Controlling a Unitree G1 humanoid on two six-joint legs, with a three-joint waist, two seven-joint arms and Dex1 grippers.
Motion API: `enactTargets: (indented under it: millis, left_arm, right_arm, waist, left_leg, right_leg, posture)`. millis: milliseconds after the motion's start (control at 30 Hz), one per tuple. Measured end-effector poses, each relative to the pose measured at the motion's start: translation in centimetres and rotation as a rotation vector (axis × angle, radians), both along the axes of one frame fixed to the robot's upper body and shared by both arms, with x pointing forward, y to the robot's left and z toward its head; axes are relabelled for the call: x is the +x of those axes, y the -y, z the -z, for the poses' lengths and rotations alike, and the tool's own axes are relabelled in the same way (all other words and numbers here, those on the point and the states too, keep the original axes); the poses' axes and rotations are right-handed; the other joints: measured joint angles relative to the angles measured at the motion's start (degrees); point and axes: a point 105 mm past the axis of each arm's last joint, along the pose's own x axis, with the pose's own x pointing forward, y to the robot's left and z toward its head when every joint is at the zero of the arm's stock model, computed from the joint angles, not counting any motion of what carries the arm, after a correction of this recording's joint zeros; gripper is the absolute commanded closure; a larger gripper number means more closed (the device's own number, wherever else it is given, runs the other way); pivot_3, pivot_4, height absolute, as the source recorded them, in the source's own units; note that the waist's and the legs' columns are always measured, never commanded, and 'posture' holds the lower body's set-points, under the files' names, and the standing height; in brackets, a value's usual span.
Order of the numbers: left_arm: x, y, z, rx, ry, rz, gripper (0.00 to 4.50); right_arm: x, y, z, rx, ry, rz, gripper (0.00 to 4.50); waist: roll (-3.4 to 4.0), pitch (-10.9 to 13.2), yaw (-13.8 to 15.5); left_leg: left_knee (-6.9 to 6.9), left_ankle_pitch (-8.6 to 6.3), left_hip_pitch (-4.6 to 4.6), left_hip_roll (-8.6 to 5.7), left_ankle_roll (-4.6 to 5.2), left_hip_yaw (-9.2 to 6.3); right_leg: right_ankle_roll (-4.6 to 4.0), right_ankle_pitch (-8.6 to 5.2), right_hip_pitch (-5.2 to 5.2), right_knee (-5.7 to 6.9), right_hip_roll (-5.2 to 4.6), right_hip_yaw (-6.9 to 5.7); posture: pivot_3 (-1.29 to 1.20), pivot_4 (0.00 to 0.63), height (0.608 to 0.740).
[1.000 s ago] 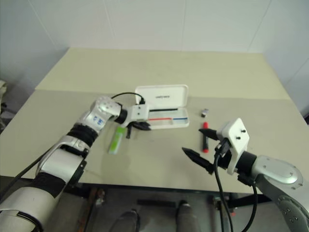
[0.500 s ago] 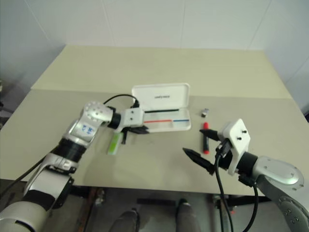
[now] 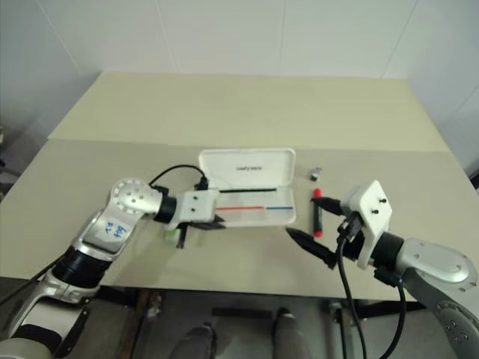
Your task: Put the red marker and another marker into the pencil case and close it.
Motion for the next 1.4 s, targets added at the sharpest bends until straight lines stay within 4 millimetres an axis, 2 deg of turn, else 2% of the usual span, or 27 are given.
enactTargets:
  millis: [167, 367, 633, 733, 1100, 1267, 1400]
  left_arm:
    - [-0.5, -1.0, 0.9, 0.026, -0.012, 0.002, 4.48]
    - [-0.8, -1.3, 1.5, 0.029, -0.017, 0.039, 4.48]
    - [-0.3, -1.6, 2.3, 0.043, 0.03, 0.095, 4.48]
    - [-0.1, -1.7, 2.5, 0.045, 0.034, 0.097, 3.69]
    - [0.2, -1.3, 2.0, 0.031, 0.039, 0.087, 0.12]
    - [0.1, -1.2, 2.0, 0.009, 0.0, 0.072, 0.03]
    - [-0.9, -1.1, 2.2, 0.014, -0.047, 0.098, 0.03]
  right_arm:
    - [0.0, -0.1, 0.1, -0.001, -0.004, -0.006, 0.0]
    - [0.0, -0.3, 0.3, -0.002, -0.014, -0.015, 0.0]
    - [0.0, -0.3, 0.4, -0.007, -0.015, -0.016, 0.0]
    - [0.0, -0.3, 0.5, -0.007, -0.016, -0.015, 0.0]
    - [0.0, -0.3, 0.5, -0.008, -0.015, -0.014, 0.0]
    - [0.0, -0.3, 0.4, -0.008, -0.012, -0.015, 0.0]
    - [0.2, -0.3, 0.2, -0.012, -0.001, -0.012, 0.0]
  waist:
    - [-0.01, 0.01, 0.07]
    - [-0.01, 0.01, 0.11]
    - [-0.01, 0.0, 0.25]
    - [-0.02, -0.01, 0.17]
    - [0.01, -0.02, 0.15]
    - [0.0, -0.02, 0.15]
    - [0.0, -0.01, 0.13]
  left_leg:
    - [0.04, 0.0, 0.0, 0.0, 0.0, 0.0]
    - [0.03, 0.0, 0.01, 0.0, 0.0, 0.0]
    - [0.05, 0.0, 0.07, 0.0, 0.0, 0.0]
    - [0.09, 0.01, 0.09, 0.0, 0.01, 0.0]
    - [-0.01, -0.01, 0.09, 0.0, 0.01, 0.0]
    - [-0.01, -0.02, 0.09, 0.0, 0.0, 0.0]
    - [-0.01, -0.03, 0.07, 0.0, 0.0, 0.01]
  right_leg:
    - [0.0, -0.01, 0.0, 0.03, 0.0, 0.0]
    - [-0.01, -0.01, -0.01, 0.03, 0.0, 0.0]
    - [-0.04, -0.02, 0.1, 0.13, 0.0, 0.0]
    - [-0.06, 0.02, 0.14, 0.12, 0.0, 0.0]
    - [0.05, -0.11, 0.12, 0.18, -0.01, 0.01]
    - [0.01, -0.15, 0.12, 0.17, -0.01, 0.0]
    - [0.0, -0.17, 0.1, 0.16, -0.01, 0.0]
  posture:
    - [0.0, 0.15, 0.74]
    - [0.0, 0.15, 0.74]
    - [0.0, 0.15, 0.74]
    - [0.0, 0.15, 0.74]
    - [0.0, 0.15, 0.74]
    - [0.0, 0.15, 0.74]
    - [0.0, 0.15, 0.74]
